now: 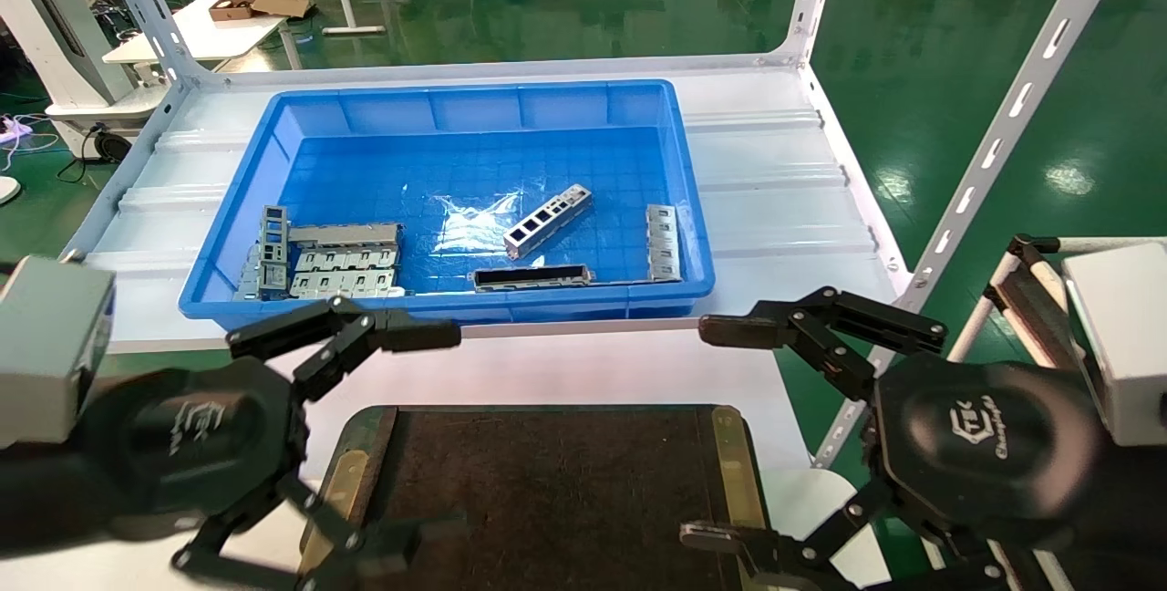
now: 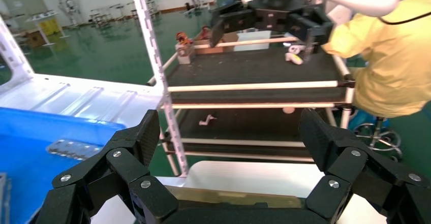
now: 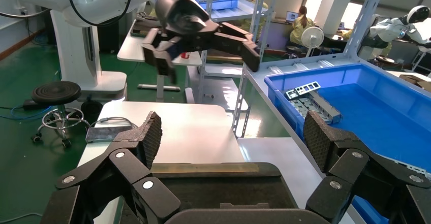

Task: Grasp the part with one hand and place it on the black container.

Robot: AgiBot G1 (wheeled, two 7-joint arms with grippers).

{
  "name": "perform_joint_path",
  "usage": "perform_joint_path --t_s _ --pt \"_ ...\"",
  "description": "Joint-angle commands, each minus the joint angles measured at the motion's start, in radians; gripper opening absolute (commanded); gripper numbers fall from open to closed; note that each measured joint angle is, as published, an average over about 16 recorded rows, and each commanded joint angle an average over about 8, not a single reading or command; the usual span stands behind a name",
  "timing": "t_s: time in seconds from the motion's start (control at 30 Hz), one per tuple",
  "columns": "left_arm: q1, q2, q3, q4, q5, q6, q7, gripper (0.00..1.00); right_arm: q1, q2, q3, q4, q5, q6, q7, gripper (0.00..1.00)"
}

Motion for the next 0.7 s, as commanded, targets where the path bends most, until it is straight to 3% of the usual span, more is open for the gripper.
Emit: perform_joint_path --t_s 0.03,0.33,0.7 --pt "-0.007 0.003 0.003 -0.002 0.012 -0.011 -0.001 1.00 0.000 0.000 0.000 0.000 0.000 0.000 0.000 1.00" --pt "-0.113 0.084 0.054 0.057 0.142 -0.108 -0.029 1.00 0.000 0.000 -0.001 0.000 0.001 0.000 -0.001 1.00" --pt "-0.295 0.268 0.155 0.292 0.369 -0.259 -0.019 1.00 0.001 0.001 -0.002 0.000 0.001 0.000 -0.001 1.00"
